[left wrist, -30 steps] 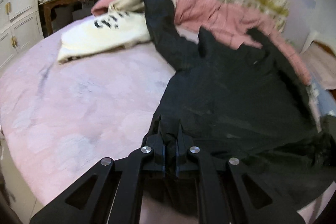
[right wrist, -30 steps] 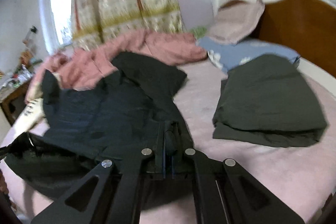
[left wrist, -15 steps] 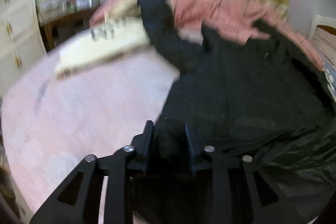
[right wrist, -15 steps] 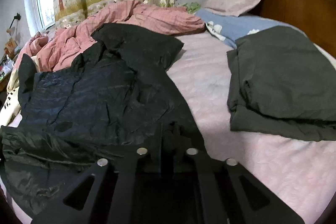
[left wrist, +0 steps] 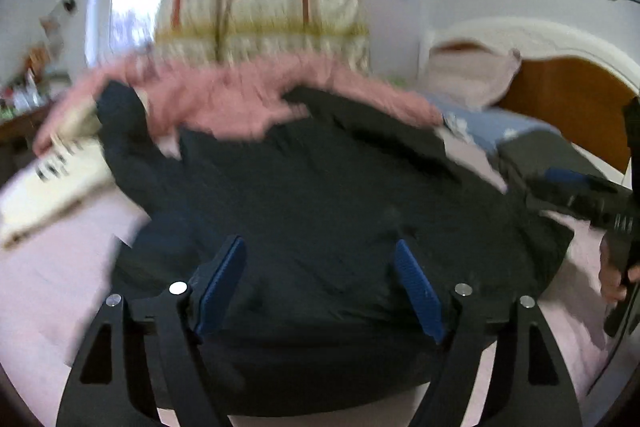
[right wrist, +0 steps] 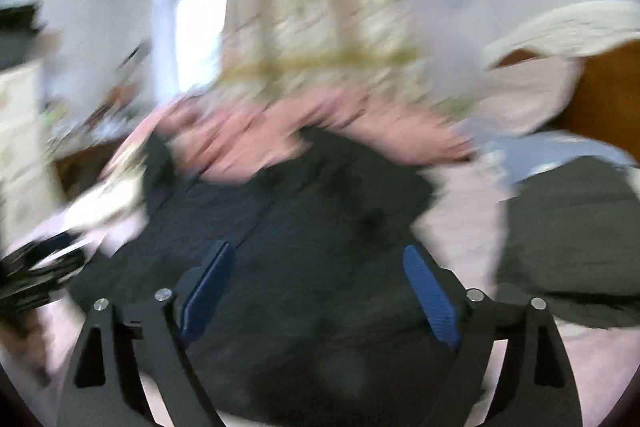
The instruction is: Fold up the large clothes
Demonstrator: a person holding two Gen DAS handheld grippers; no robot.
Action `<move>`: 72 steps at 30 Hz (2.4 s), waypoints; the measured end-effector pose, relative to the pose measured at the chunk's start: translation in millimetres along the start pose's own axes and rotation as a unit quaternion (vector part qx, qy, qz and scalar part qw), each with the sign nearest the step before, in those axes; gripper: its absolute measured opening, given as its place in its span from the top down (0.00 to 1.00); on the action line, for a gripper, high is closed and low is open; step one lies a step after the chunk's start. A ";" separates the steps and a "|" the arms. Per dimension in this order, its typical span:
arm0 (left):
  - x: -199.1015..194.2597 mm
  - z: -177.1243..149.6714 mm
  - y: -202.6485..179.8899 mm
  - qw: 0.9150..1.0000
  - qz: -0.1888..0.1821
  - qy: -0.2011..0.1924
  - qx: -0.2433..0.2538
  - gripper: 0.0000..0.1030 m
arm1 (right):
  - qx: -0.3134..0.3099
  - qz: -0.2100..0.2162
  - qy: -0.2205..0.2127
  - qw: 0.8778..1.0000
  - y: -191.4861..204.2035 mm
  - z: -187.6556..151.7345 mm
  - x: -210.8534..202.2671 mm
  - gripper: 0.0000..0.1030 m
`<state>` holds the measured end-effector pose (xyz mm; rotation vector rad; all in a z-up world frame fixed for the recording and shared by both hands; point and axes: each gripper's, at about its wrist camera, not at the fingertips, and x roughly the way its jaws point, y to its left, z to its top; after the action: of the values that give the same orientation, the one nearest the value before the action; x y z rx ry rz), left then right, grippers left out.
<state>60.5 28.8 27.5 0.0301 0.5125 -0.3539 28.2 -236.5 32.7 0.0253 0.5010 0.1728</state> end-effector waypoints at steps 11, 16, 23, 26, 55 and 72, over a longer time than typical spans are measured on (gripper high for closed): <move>68.1 -17.0 -9.1 0.992 0.079 0.098 -0.025 0.24 | 0.000 -0.031 0.123 0.992 20.2 -27.4 68.3 0.13; 69.5 -24.8 18.7 0.982 0.134 0.119 -0.059 0.23 | 0.076 -0.069 0.142 0.985 -16.0 -31.3 76.3 0.13; 52.5 -25.2 66.9 0.965 0.230 0.097 -0.076 0.23 | 0.155 -0.104 0.140 0.972 -72.3 -38.0 73.3 0.13; 50.6 -26.8 97.7 0.956 0.248 0.108 -0.112 0.22 | 0.168 -0.094 0.144 0.971 -83.2 -39.3 71.6 0.13; -4.6 -75.3 34.4 0.970 0.208 0.126 -0.013 0.07 | -0.031 -0.134 0.135 0.981 8.4 -70.4 22.7 0.12; -33.4 -53.7 33.4 0.993 0.054 0.031 -0.101 0.19 | 0.054 0.014 0.043 0.998 9.2 -52.3 -13.2 0.11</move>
<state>19.2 77.2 -5.2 -0.1277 0.6031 -0.1936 -9.8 -230.6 -6.2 0.1319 0.5953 0.1746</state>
